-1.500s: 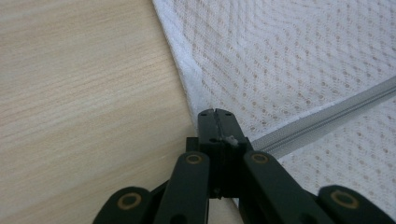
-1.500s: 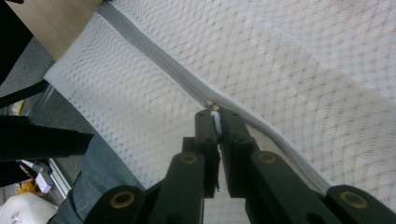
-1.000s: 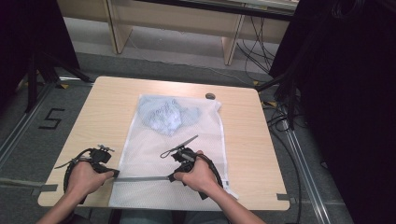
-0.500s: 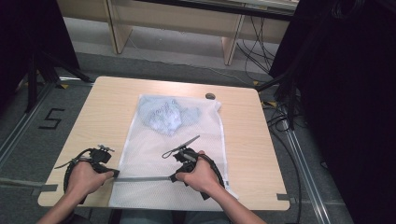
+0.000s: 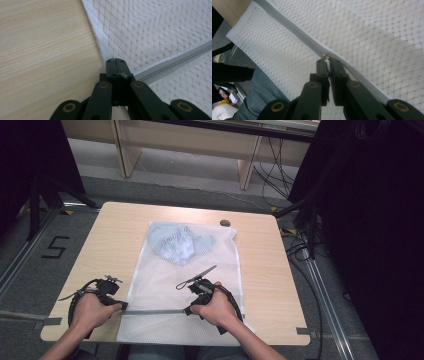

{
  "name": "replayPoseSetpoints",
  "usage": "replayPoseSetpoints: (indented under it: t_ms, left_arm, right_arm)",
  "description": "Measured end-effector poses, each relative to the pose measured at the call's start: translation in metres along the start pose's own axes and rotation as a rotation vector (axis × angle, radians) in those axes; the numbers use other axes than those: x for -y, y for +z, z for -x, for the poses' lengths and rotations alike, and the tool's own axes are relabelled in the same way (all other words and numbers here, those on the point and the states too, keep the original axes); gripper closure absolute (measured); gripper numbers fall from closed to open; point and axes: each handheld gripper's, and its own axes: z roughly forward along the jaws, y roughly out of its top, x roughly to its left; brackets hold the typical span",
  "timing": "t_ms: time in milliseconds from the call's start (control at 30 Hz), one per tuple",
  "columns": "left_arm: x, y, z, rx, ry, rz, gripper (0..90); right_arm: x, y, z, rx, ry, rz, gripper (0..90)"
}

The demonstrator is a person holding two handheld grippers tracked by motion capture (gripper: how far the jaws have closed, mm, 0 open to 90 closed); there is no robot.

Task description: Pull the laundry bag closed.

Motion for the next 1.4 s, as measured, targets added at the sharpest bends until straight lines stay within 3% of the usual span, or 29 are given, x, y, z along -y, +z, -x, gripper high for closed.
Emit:
replayPoseSetpoints:
  t_ms: [33,367,700,833,933,1167,1400]
  left_arm:
    - [0.0,0.0,0.0,0.0,-0.004,0.0,89.9]
    - [0.0,0.0,0.0,0.001,-0.003,0.001,89.9]
    - [0.0,0.0,0.001,0.0,-0.009,0.001,89.9]
    - [0.0,0.0,0.001,0.0,-0.006,0.001,89.9]
    - [0.0,0.0,0.001,0.001,-0.011,0.0,89.9]
    - [0.0,0.0,0.001,0.0,-0.013,0.0,89.9]
    - [0.0,0.0,0.001,0.0,-0.012,0.0,89.9]
  right_arm:
    - [0.0,0.0,0.001,0.001,-0.015,0.009,87.1]
    - [0.004,-0.002,0.005,0.004,0.006,0.029,87.1]
    - [0.008,-0.005,0.009,0.002,-0.005,0.027,87.1]
    - [0.009,-0.008,0.009,0.002,0.021,0.023,87.1]
    - [0.01,-0.008,0.011,0.005,0.001,0.033,87.1]
    - [0.013,-0.011,0.012,0.011,0.031,0.027,87.1]
    - [0.015,-0.012,0.015,0.014,0.026,0.031,87.1]
